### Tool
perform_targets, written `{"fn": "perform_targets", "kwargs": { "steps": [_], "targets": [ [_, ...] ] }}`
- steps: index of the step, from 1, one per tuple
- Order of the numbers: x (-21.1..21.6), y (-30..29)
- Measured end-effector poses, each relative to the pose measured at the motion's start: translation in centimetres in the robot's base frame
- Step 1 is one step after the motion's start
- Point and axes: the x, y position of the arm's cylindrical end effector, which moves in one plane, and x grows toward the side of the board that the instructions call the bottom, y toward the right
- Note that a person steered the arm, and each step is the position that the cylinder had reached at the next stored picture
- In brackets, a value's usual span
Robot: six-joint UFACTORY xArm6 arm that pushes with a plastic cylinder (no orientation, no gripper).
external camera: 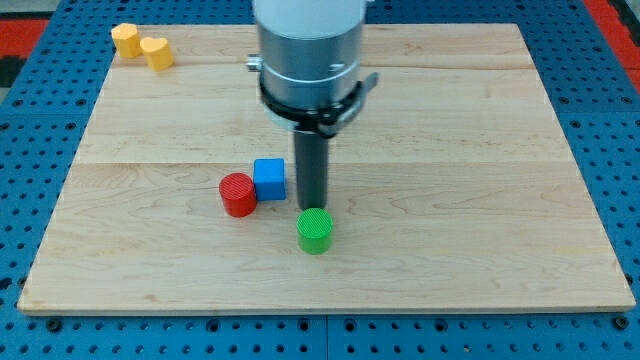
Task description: Move your arm towards the top
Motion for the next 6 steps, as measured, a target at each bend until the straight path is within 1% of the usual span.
{"fn": "perform_targets", "kwargs": {
  "steps": [1,2,3,4,5,6],
  "targets": [
    [0.5,-0.8],
    [1.9,1.6],
    [-3.0,7.8],
    [-6.8,14.8],
    [-12.8,18.8],
    [-20.8,18.8]
  ]
}}
